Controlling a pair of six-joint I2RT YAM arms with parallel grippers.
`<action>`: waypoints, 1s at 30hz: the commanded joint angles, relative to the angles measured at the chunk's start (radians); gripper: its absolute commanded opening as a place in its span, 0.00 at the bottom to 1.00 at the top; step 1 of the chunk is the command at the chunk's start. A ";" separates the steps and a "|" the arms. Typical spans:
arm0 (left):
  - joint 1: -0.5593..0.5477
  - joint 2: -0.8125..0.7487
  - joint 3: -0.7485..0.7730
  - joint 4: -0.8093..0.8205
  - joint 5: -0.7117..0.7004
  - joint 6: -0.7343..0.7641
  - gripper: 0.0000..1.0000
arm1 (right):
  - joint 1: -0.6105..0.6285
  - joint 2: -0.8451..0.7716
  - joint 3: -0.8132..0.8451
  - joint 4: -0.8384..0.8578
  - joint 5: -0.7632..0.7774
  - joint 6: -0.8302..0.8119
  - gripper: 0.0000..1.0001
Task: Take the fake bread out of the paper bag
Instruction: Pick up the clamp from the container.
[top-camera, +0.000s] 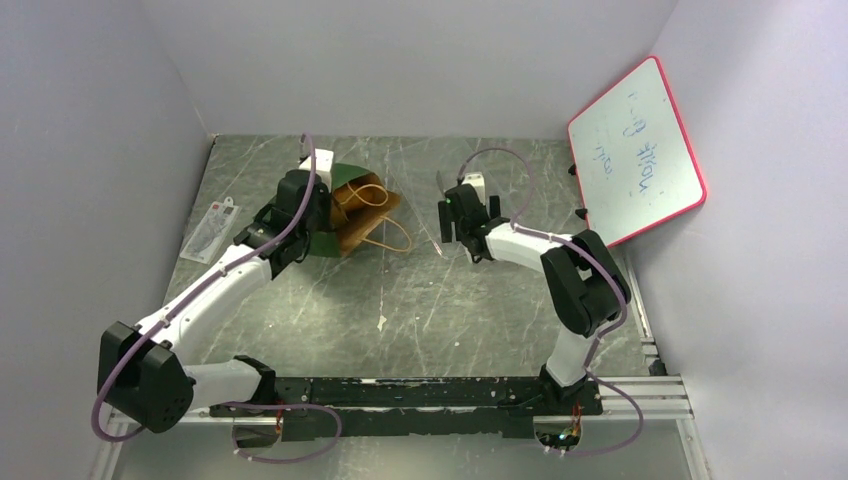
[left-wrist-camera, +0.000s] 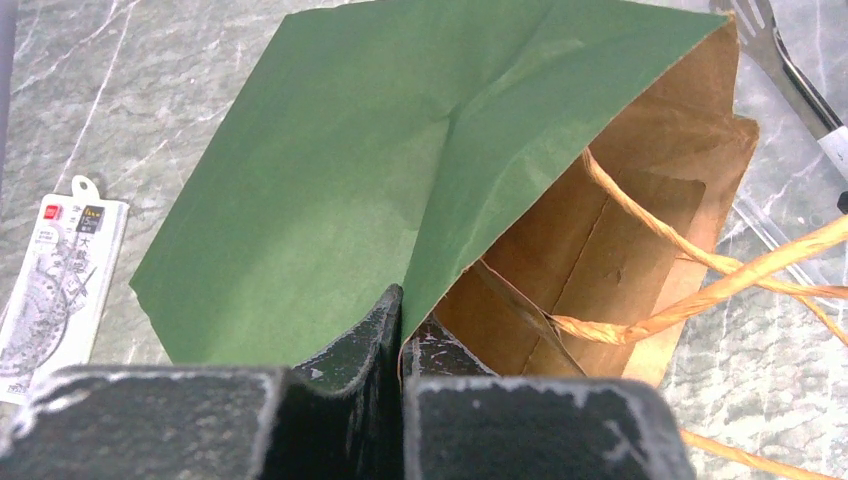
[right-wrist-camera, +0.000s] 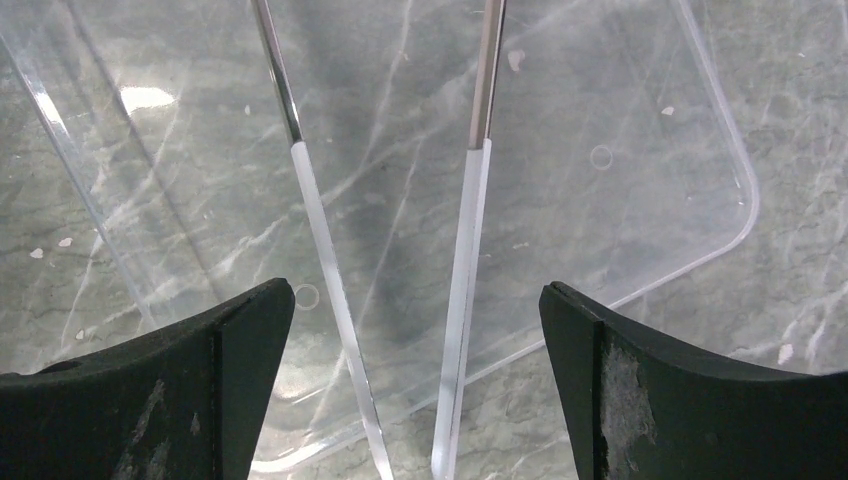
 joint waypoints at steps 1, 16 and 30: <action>-0.004 -0.024 -0.018 -0.029 0.023 -0.019 0.07 | -0.011 -0.019 -0.024 0.137 -0.017 0.007 1.00; -0.005 -0.017 -0.026 -0.031 0.030 -0.019 0.07 | -0.043 0.022 -0.141 0.387 -0.059 0.015 0.93; -0.005 0.000 -0.010 -0.037 0.037 -0.012 0.07 | -0.043 0.070 -0.153 0.414 -0.046 0.028 0.84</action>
